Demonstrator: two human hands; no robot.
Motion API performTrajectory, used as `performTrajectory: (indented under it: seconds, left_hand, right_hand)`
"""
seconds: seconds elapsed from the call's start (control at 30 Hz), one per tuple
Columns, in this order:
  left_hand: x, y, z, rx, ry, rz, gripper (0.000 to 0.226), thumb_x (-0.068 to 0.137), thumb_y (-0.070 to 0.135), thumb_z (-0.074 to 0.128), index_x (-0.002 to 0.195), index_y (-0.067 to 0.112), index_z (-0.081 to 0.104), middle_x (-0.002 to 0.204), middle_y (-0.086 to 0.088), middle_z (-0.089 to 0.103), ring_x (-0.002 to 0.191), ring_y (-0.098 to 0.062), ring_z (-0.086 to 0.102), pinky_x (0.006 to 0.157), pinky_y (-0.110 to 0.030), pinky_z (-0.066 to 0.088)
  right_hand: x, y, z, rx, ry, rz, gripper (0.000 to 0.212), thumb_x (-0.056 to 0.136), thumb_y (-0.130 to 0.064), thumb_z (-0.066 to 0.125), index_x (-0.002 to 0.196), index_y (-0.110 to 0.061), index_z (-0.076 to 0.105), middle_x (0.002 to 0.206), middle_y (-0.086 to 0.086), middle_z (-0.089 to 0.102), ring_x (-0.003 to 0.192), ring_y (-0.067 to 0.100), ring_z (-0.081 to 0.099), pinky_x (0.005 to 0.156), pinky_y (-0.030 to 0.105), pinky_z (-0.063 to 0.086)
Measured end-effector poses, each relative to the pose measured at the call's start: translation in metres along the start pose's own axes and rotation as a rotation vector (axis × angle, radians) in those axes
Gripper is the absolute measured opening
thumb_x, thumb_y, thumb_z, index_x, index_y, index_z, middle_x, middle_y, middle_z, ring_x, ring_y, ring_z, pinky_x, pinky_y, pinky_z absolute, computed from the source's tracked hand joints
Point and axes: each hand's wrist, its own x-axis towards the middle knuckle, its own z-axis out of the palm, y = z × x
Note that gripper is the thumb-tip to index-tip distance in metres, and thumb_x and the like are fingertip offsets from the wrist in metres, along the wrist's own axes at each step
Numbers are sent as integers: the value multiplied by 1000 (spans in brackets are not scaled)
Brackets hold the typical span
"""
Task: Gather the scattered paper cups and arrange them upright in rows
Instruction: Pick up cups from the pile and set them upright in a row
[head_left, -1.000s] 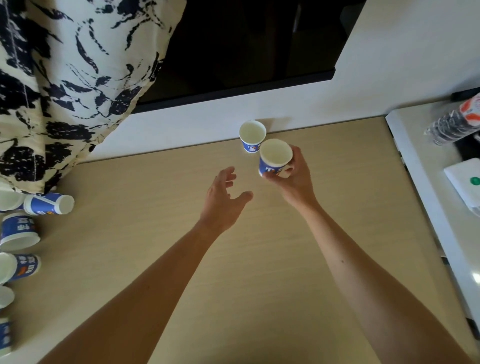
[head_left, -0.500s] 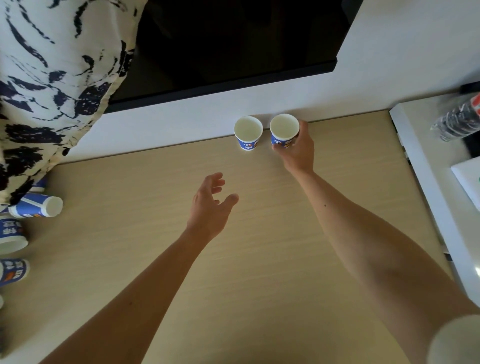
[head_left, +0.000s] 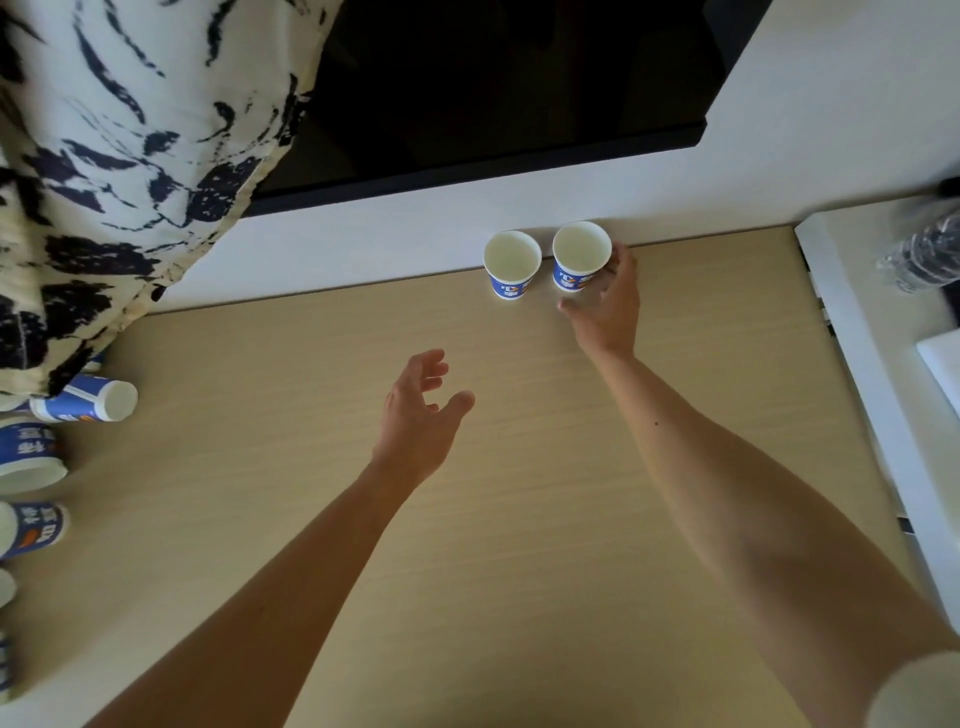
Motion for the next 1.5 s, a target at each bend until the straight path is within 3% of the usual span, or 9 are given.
performTrajectory:
  seconds: [0.27,0.53,0.67,0.77,0.93,1.03,1.2,1.37,1.5]
  left_hand:
    - [-21,-19,-44,-53,65,4,56,85,20,73,135,20,49,119,10,58,113,-9,55,95,-35,53]
    - [-60,-73,-141,-42,255,-5,55,85,20,73,135,21,48,120,9,57,114,-13,55,91,-32,51]
    - [-97,-108,-200,-13,374,-28,57,84,21,73,135,19,49,122,7,59,113,-10,56,84,-23,46]
    - [-124,-140,-240,14,448,-68,55,83,18,73,133,17,51,122,2,62,113,-14,57,93,-34,50]
    - [-155,-190,-297,77,517,-126,51,84,21,72,131,17,51,125,0,60,118,-18,54,100,-35,46]
    - [-167,-216,-329,149,567,-136,53,84,24,72,132,18,51,128,-1,58,122,-19,50,104,-33,39]
    - [-183,-260,-374,319,669,-270,56,75,23,74,125,14,50,123,-9,51,119,-31,46,101,-45,41]
    - [-199,-306,-393,502,657,-464,80,66,45,80,127,14,39,124,-10,45,114,-32,46,96,-44,43]
    - [-199,-323,-395,491,590,-514,97,61,51,83,135,13,30,124,-10,43,115,-32,48,94,-45,44]
  right_hand:
    - [-126,0,19,60,68,1,69,81,-3,74,142,-4,42,133,10,52,124,27,55,105,49,44]
    - [-235,-66,89,12,-327,-203,60,82,-3,75,136,-2,49,128,10,57,115,25,61,100,46,50]
    - [-285,-107,125,-73,-533,-339,54,87,-12,75,135,-5,51,128,10,58,117,22,61,99,34,50]
    - [-319,-131,147,-101,-629,-380,50,86,-8,75,132,-4,54,125,11,60,116,20,59,95,19,40]
    - [-366,-156,186,-172,-750,-412,47,84,-3,75,127,-1,56,123,14,61,113,27,61,98,35,46]
    - [-393,-163,209,-215,-798,-436,48,83,-3,75,127,-2,56,122,14,61,111,27,61,96,34,46]
    - [-430,-169,241,-266,-843,-458,49,81,-4,76,127,-6,57,121,10,62,107,25,62,96,33,47]
    - [-456,-179,267,-308,-886,-466,51,82,-7,75,130,-9,55,125,7,60,106,22,63,98,39,50]
    - [-463,-197,294,-359,-880,-489,64,81,-12,77,138,-12,47,131,7,55,111,20,60,98,32,47]
